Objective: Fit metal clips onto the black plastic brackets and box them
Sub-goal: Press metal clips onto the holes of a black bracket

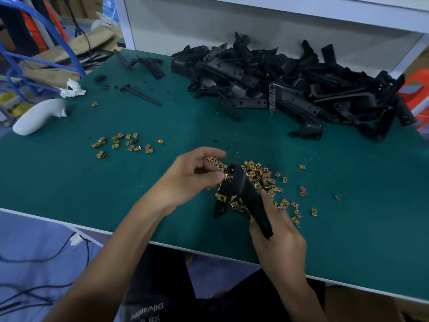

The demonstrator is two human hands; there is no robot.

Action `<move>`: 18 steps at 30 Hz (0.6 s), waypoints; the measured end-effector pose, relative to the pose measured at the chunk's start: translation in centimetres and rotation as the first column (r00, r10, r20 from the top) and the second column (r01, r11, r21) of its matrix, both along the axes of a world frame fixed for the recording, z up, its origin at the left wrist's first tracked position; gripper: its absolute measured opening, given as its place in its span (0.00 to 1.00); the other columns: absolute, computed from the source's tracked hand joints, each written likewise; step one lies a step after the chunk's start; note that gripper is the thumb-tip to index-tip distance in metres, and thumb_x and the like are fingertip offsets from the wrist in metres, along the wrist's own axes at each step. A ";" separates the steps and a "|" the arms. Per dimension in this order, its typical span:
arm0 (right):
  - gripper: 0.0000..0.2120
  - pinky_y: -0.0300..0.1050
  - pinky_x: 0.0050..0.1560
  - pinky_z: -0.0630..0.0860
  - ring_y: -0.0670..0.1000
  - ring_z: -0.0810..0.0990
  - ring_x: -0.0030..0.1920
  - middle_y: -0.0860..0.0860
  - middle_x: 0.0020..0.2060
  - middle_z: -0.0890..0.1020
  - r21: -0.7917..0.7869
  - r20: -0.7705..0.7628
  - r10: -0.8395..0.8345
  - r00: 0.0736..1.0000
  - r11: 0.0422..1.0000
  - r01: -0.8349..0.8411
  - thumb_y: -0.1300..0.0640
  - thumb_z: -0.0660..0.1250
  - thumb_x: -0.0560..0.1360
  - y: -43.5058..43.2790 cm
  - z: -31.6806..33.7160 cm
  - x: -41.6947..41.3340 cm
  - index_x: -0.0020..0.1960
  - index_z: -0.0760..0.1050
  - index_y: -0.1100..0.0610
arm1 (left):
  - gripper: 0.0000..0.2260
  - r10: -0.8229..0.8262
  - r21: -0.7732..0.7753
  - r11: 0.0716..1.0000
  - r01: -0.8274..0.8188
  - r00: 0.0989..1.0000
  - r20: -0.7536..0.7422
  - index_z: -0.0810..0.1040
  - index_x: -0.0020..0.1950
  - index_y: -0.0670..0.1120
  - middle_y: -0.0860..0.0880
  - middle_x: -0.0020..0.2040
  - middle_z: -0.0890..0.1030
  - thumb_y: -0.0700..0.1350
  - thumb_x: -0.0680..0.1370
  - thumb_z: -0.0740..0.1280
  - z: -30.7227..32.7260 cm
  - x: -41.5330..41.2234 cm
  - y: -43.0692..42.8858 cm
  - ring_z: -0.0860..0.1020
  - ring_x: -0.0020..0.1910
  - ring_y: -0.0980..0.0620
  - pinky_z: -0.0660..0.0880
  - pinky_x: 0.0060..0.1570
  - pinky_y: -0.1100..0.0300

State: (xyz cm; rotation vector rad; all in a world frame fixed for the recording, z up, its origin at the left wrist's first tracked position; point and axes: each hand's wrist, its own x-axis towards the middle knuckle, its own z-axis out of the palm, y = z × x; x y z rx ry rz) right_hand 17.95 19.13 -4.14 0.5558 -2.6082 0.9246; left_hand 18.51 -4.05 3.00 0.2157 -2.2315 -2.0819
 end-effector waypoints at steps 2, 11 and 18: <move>0.35 0.50 0.31 0.77 0.56 0.81 0.38 0.49 0.44 0.80 0.010 0.009 0.020 1.000 1.000 -0.020 0.61 0.78 0.71 0.0 0.0 0.0 0.76 0.71 0.49 | 0.17 -0.060 -0.040 0.997 0.061 0.998 0.014 0.79 0.62 0.50 0.49 0.37 0.81 0.35 0.77 0.73 0.5 -0.2 -0.2 0.76 0.34 0.55 0.75 0.39 0.63; 0.33 0.50 0.38 0.76 0.55 0.80 0.46 0.51 0.49 0.82 -0.093 0.069 -0.033 0.997 0.995 0.039 0.59 0.76 0.74 0.1 -0.2 -0.1 0.76 0.70 0.50 | 0.13 -0.041 -0.070 0.997 0.040 0.999 -0.012 0.82 0.60 0.47 0.51 0.38 0.82 0.38 0.77 0.74 1.7 -1.7 2.1 0.77 0.36 0.58 0.74 0.39 0.68; 0.32 0.44 0.64 0.73 0.43 0.74 0.68 0.34 0.65 0.74 -0.336 0.282 -0.067 0.957 0.928 0.164 0.56 0.74 0.76 0.6 1.1 0.7 0.77 0.66 0.43 | 0.06 -0.070 -0.316 0.948 0.037 0.993 -0.093 0.81 0.48 0.56 0.58 0.40 0.84 0.48 0.75 0.75 1.3 -0.9 6.2 0.80 0.37 0.62 0.76 0.38 0.66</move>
